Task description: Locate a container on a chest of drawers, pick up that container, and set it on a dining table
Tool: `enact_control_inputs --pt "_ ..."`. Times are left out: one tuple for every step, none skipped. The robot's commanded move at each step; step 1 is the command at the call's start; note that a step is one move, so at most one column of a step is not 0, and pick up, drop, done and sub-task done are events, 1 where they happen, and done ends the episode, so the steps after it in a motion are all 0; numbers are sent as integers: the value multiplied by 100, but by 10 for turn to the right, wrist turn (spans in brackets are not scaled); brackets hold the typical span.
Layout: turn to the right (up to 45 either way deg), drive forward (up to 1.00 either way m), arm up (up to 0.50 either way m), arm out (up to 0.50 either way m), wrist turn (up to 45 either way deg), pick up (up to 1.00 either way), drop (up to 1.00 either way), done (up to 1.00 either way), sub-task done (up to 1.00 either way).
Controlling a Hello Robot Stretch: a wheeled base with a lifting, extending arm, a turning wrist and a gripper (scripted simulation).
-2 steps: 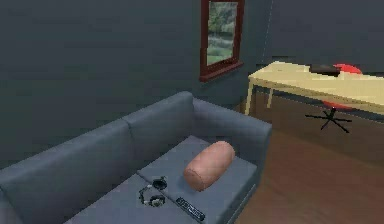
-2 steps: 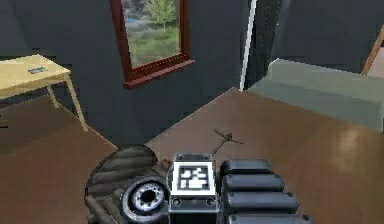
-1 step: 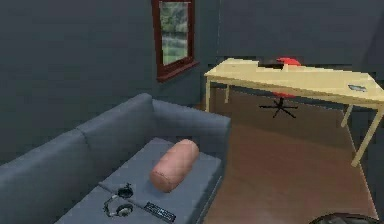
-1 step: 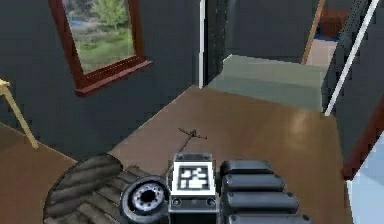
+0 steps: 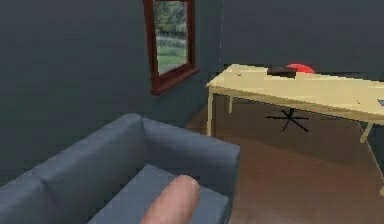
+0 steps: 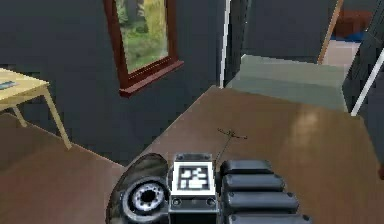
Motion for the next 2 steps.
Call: enact_control_inputs --pt "270 0 0 0 0 0 0 0 0" --pt "30 0 0 0 0 0 0 0 0"
